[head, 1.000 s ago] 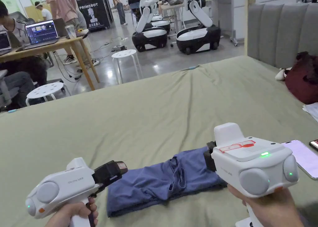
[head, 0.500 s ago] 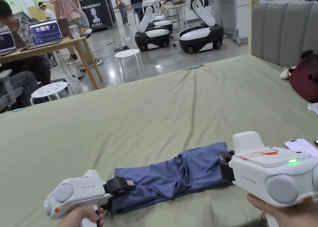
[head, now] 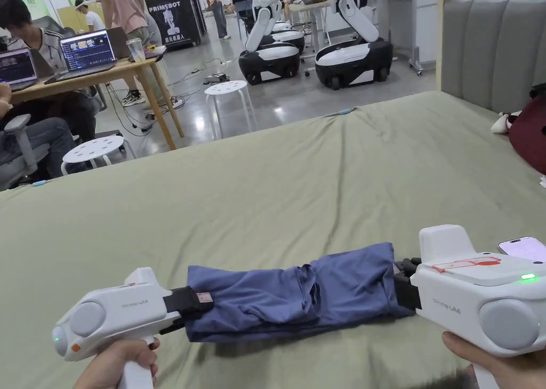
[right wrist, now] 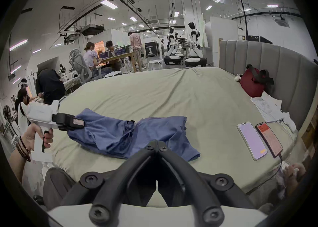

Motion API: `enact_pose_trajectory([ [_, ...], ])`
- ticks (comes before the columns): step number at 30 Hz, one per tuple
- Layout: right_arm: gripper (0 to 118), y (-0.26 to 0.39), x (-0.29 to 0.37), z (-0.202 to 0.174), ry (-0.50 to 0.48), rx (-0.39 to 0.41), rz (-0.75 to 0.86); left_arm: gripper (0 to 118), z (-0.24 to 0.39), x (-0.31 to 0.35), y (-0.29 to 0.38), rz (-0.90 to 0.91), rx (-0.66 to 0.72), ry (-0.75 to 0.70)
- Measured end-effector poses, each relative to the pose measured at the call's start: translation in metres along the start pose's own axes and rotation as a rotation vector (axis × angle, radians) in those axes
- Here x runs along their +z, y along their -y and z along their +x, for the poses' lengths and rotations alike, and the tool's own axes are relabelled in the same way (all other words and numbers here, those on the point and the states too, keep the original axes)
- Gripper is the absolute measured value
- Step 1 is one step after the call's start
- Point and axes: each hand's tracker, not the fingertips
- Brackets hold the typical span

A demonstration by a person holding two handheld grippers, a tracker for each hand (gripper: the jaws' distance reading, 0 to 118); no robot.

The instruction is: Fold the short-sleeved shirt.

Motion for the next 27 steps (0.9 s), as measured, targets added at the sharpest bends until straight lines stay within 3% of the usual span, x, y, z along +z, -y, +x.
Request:
enact_pose_trajectory([
  [7,0,-0.001,0.003,0.000,0.000,-0.007,0.019,11,-0.050,0.061,-0.011,0.020,0.059,-0.207],
  [10,0,0.001,0.002,-0.003,-0.020,-0.022,0.022,11,-0.028,0.074,-0.008,0.055,0.032,-0.158],
  [14,0,0.004,0.003,-0.008,-0.037,-0.018,0.018,11,0.024,0.071,-0.011,0.082,0.013,0.027],
  [21,0,0.008,0.015,0.003,-0.019,-0.031,0.026,11,0.118,0.004,-0.004,-0.023,-0.132,0.192],
  [27,0,0.009,0.038,0.026,0.022,-0.060,0.056,11,0.131,-0.096,0.015,-0.221,-0.151,0.064],
])
